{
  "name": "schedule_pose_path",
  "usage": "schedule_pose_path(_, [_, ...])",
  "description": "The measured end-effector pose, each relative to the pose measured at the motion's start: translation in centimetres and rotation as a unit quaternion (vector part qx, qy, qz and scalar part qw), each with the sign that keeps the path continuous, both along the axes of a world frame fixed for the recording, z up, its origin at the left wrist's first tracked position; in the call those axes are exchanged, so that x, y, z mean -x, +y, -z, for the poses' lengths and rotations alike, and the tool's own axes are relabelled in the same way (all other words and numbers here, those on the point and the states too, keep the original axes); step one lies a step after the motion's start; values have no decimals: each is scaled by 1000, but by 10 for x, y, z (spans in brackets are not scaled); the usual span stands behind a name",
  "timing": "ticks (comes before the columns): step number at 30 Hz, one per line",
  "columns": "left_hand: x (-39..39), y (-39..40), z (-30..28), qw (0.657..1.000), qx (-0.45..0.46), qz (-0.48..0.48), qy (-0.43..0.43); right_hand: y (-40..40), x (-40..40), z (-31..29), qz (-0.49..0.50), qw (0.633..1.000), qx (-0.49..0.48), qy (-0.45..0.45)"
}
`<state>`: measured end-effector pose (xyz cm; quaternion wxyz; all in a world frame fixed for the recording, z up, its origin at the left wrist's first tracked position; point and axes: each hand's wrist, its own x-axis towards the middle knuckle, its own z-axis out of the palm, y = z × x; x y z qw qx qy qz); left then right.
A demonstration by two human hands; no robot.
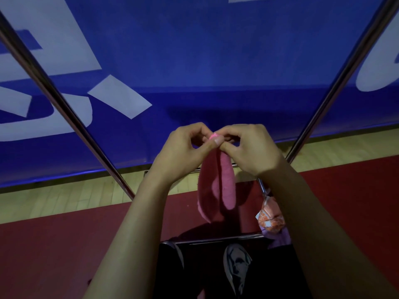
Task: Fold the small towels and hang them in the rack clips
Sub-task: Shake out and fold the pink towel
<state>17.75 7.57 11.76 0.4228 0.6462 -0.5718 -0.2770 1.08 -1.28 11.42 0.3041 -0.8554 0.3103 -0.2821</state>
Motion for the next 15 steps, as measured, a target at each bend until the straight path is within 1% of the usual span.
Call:
schedule_pose_path(2, [1, -1, 0, 1000, 6, 0, 7, 1, 0, -1, 0, 1000, -12, -2])
schedule_pose_path(6, [2, -1, -1, 999, 33, -16, 10, -3, 2, -2, -32, 996, -70, 38])
schedule_pose_path(9, [2, -2, 1, 997, 55, -48, -22, -5, 2, 7, -54, 989, -89, 102])
schedule_pose_path(11, [0, -4, 1, 994, 73, -78, -36, -8, 1, 18, -67, 979, -122, 149])
schedule_pose_path(12, [-2, -5, 1, 991, 82, -96, -39, -9, 0, 25, -78, 974, -122, 176])
schedule_pose_path(15, [-9, -6, -3, 978, 111, -169, -43, -12, 3, 35, -110, 941, -90, 307])
